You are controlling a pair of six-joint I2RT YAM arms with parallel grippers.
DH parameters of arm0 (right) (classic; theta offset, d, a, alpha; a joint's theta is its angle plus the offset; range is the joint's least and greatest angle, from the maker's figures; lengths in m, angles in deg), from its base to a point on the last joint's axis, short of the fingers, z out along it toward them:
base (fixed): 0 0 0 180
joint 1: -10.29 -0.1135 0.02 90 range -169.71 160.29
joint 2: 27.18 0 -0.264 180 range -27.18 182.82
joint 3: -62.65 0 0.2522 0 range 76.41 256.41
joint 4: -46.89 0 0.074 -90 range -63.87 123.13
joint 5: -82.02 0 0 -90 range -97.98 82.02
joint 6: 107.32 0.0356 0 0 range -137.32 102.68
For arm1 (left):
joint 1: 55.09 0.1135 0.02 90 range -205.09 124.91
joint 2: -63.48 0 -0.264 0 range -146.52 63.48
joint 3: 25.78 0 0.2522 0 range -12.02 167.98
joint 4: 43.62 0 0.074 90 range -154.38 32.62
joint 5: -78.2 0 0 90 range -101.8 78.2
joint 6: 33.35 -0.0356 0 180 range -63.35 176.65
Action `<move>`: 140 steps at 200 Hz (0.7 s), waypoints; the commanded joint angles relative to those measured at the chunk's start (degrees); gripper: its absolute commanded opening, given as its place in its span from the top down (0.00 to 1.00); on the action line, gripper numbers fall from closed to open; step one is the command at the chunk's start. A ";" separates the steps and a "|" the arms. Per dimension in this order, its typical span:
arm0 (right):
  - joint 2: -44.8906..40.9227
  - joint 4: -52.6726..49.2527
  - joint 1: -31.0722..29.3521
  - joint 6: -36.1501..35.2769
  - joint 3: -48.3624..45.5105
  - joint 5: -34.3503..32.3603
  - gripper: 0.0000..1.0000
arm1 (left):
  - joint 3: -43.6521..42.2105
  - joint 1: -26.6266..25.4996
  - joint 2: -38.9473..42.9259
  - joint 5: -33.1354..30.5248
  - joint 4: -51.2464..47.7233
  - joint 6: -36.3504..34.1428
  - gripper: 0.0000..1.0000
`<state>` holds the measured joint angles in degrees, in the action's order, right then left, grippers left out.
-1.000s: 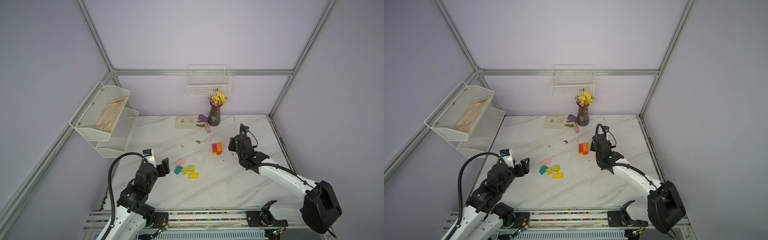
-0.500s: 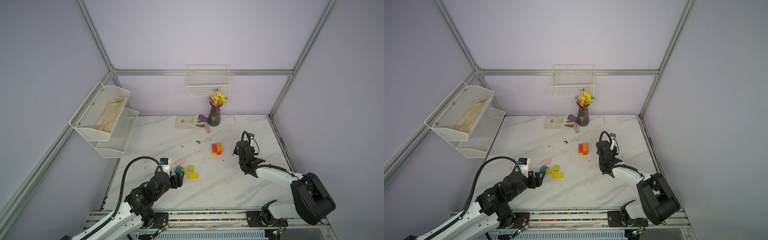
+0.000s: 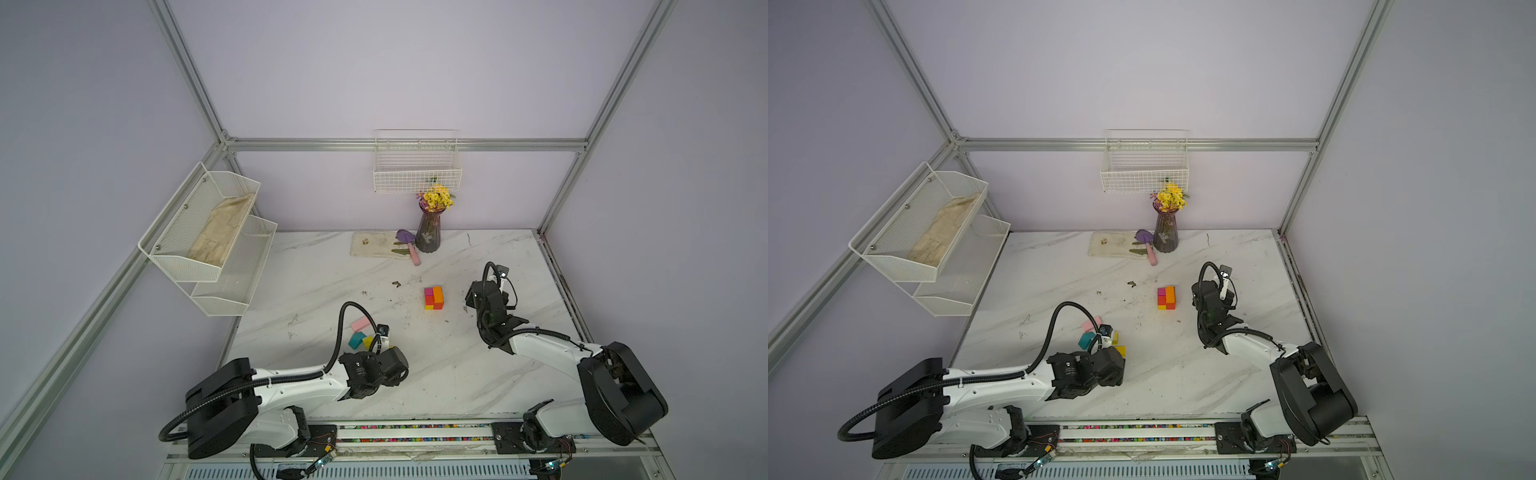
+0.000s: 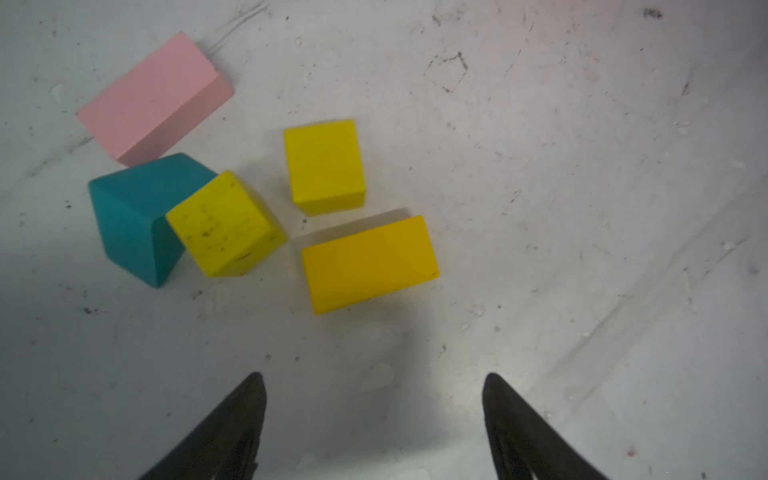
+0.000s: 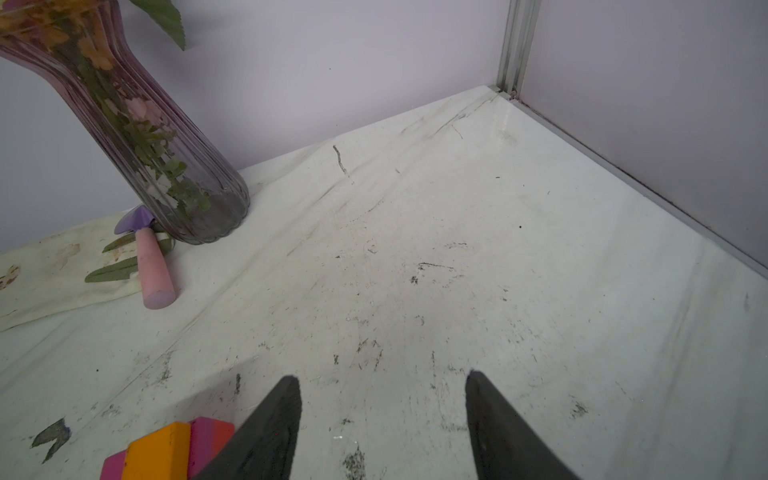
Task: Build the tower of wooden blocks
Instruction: 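Raise the right gripper from the stack while moving the left gripper over yellow blocks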
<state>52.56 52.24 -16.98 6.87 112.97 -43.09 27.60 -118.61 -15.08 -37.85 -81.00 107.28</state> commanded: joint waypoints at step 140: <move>0.65 1.63 0.28 0.81 0.71 -1.63 0.33 | 15.76 2.00 -16.73 -6.21 -7.33 8.38 0.10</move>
<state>52.76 53.29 -16.98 7.08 112.53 -43.20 38.35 -117.98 -30.87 -43.92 -88.69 113.71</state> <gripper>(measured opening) 0.664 0.903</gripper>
